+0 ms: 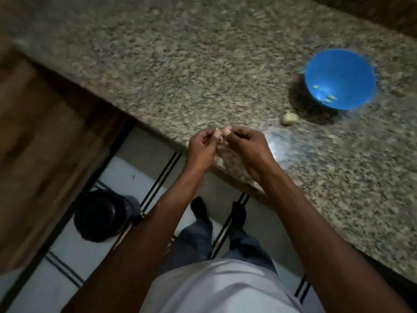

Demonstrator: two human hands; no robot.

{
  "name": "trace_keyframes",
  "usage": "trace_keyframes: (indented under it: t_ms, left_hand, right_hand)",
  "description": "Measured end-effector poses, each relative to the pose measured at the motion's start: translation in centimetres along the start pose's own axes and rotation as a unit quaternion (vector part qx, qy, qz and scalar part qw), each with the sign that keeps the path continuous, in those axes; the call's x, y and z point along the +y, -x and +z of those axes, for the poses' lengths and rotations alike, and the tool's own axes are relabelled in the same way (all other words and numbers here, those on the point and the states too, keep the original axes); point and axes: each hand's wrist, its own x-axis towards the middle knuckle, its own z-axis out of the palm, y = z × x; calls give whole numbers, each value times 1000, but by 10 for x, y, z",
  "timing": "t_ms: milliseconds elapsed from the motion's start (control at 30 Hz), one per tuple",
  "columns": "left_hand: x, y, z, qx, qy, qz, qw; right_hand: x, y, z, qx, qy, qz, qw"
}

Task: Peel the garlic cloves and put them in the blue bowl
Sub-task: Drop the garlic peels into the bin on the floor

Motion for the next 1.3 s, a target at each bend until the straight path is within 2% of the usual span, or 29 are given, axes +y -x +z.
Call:
trace_keyframes:
  t_ms: [167,300,467,633,833,1000,1200,1300]
  left_hand:
    - [-4,22,-130,131,151,-12,980]
    - [-30,60,-243,225,249,-30,942]
    - [-82,109,-369,316,314,-49,894]
    - [-136,157,-466,387,307,-84,865]
    - [-188,186,-522,449,330,-102,824]
    - [-238,191,-545,477,335,-137,801]
    - [-308,165,-551,433,346,-171,815]
    - [-346,138,-554,447,373,-179,793]
  right_hand:
    - [38,-13,119,-153,46,46,986]
    - [100,0,226,-225,106,54,967]
    - [189,34,336,-279,158,90,943]
    - [267,62,413,-328,231,119,908]
    - [336,75,462,-339,328,141,870]
    - [372,80,484,-312,352,171,866]
    - [439,62,491,-309,378,217,845]
    - [482,37,490,-288,365,244,851]
